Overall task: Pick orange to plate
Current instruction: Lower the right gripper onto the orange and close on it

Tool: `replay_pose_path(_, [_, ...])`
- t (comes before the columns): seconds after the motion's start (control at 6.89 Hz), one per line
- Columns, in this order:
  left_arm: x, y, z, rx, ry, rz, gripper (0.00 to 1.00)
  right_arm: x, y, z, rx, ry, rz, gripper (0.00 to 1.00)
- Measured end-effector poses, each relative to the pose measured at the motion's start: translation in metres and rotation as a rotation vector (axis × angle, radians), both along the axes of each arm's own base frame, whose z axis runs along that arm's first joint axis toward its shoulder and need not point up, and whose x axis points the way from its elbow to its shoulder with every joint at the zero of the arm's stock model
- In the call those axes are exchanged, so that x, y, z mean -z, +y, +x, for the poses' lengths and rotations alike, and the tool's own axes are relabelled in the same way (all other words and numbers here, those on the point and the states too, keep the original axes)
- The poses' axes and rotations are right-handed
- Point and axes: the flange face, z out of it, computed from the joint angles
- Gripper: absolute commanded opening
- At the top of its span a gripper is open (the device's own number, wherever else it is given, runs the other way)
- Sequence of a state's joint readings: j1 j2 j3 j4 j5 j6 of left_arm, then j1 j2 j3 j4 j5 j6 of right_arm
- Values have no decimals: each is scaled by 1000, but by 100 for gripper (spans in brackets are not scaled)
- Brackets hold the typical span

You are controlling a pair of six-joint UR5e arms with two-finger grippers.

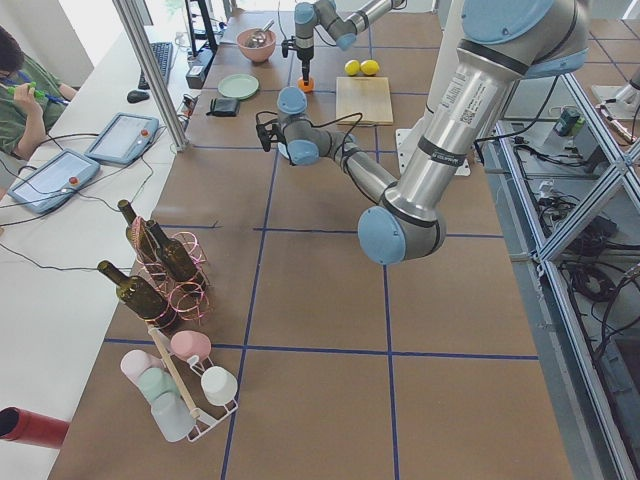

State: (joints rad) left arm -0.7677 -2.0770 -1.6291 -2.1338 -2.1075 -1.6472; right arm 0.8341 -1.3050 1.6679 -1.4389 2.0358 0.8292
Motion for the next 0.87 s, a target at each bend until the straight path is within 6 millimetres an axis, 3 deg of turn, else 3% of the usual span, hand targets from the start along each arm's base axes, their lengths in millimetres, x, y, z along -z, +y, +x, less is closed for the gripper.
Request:
replay_pose_path(0.44, [-4,3,-3,-5,-4,10,100,-9,3,-11,16,13,-14,100])
replay_pose_path(0.58, [-4,3,-3,-5,-4,11,100,-11,1,-13,18,16,-17,91])
replay_pose_path(0.87, [-6,4,-4,-4,-6,9,100,-5,-6,-20,19,13,-13,16])
